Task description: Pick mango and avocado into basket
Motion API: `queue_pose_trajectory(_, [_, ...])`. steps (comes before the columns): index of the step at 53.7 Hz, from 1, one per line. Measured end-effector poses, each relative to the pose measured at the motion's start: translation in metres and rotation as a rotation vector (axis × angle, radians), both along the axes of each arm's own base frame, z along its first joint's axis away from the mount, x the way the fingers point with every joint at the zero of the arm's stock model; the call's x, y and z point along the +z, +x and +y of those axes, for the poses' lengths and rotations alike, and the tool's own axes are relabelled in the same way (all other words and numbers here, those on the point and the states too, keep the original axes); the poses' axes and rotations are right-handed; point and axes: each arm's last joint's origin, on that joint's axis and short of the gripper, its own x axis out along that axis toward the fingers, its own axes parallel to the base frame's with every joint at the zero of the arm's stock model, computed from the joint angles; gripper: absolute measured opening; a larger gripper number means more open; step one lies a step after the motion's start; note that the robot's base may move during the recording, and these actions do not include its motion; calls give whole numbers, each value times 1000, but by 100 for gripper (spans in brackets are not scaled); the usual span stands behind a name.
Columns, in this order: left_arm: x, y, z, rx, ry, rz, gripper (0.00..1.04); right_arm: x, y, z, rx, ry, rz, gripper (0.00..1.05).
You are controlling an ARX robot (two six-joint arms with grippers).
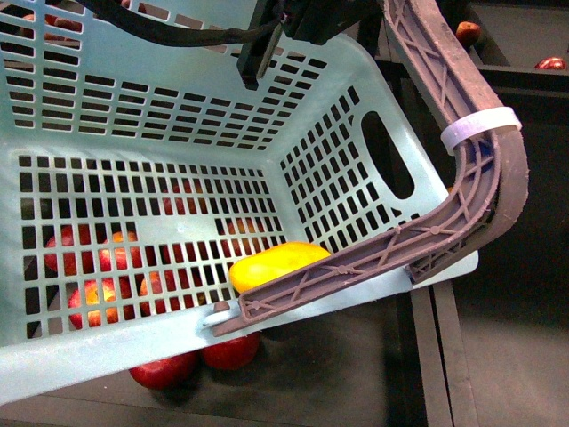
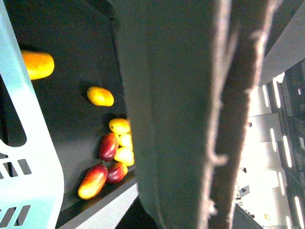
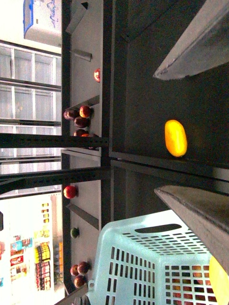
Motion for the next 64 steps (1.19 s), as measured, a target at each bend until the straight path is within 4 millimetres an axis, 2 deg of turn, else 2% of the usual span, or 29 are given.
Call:
queue_pose_trajectory(8, [0,-2,-3,-19,-3,2,8,0,0,0,1,0,0,96])
queue_pose_trajectory(10, [0,-2,-3,-23,-5,4,8,0,0,0,1,1,0,99])
queue_pose_trajectory(15, [0,-2,-3,-18,-9,13,8,0,0,0,2,0,0,96])
queue_pose_trajectory(64, [1,1,0,4,-2,-3,8,0,0,0,2,-1,3,97])
